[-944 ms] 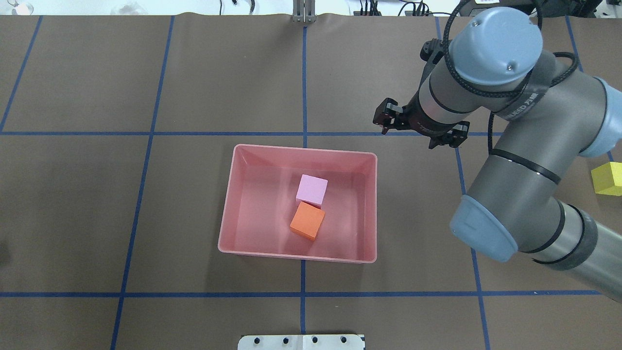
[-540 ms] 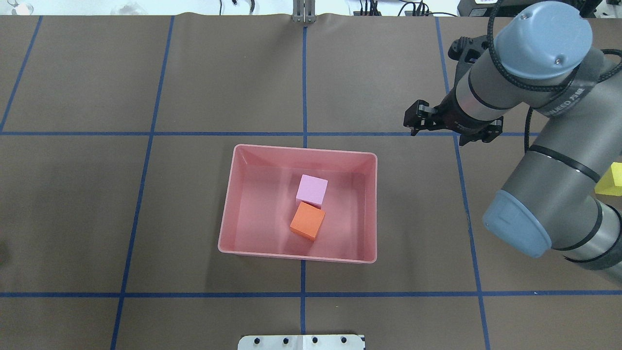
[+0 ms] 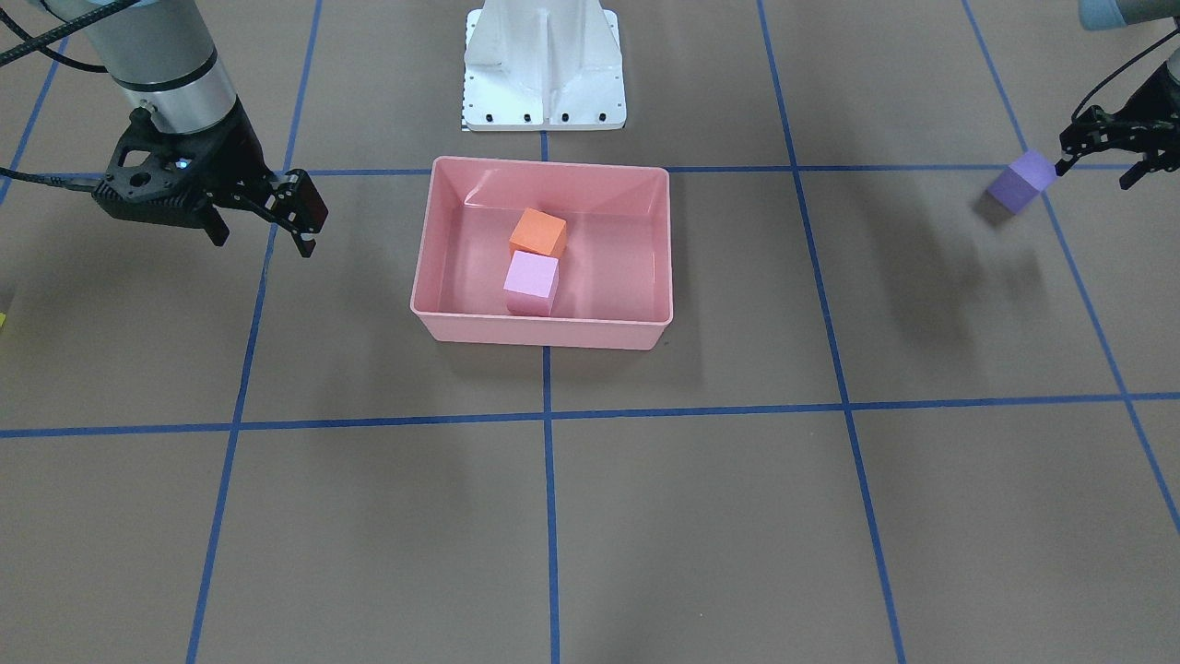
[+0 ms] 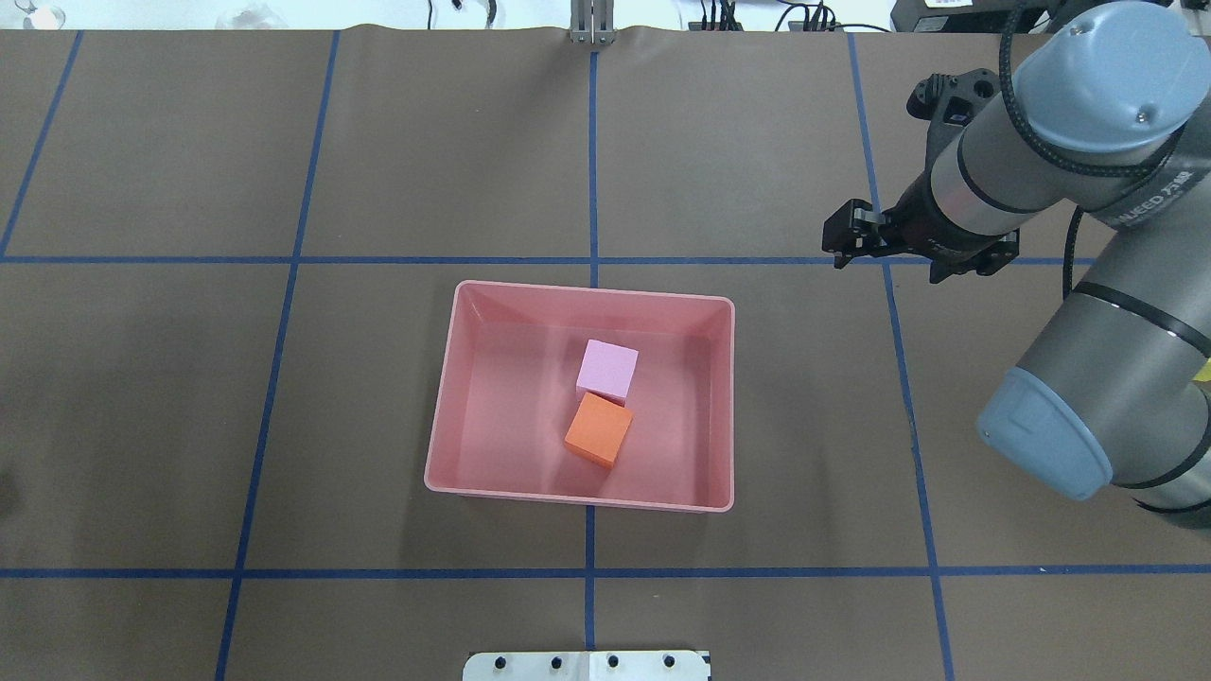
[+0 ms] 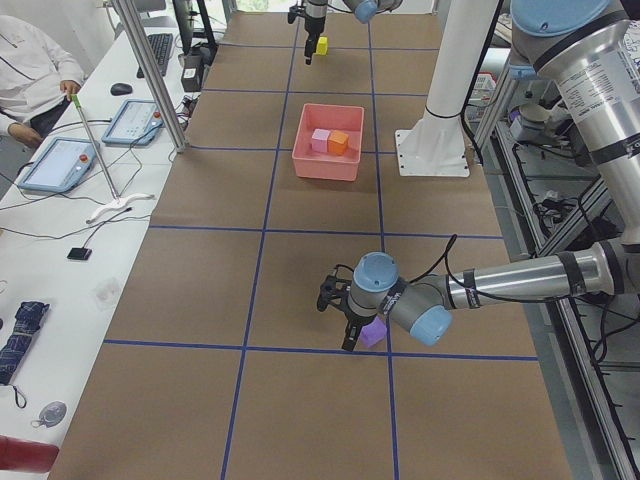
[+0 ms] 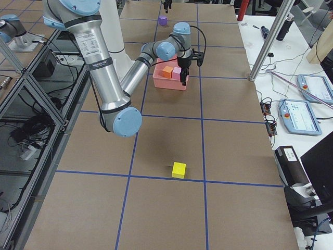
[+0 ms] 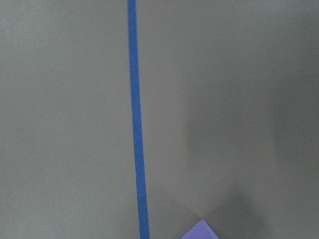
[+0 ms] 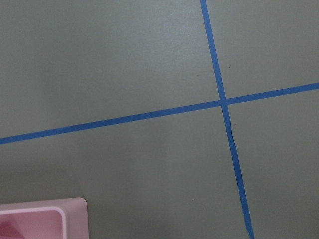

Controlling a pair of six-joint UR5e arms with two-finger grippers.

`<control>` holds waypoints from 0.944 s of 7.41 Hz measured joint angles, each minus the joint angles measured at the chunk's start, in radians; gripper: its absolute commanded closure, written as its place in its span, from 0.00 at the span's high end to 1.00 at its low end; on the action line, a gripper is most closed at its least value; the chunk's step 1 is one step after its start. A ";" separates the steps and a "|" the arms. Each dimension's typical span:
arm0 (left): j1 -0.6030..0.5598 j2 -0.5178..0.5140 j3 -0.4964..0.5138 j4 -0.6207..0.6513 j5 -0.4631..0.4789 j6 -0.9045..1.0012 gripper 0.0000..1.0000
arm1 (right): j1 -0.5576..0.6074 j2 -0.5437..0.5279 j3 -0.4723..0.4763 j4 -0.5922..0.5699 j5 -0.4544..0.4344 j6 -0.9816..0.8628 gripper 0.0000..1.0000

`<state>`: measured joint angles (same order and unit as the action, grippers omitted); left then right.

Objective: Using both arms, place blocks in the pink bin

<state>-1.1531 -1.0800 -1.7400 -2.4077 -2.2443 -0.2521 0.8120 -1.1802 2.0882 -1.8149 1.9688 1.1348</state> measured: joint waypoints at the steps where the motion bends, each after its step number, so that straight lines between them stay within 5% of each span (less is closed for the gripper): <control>1: 0.000 0.013 0.000 -0.004 -0.007 0.128 1.00 | 0.000 -0.004 0.001 0.000 0.001 -0.003 1.00; 5: 0.009 0.050 0.044 -0.150 -0.184 0.340 1.00 | 0.001 -0.013 0.004 0.000 0.001 -0.003 1.00; 7: 0.012 0.046 0.055 -0.168 -0.148 0.352 1.00 | 0.001 -0.018 0.004 0.000 0.001 -0.003 1.00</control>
<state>-1.1407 -1.0340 -1.6848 -2.5755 -2.3922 0.1001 0.8130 -1.1986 2.0923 -1.8149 1.9696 1.1320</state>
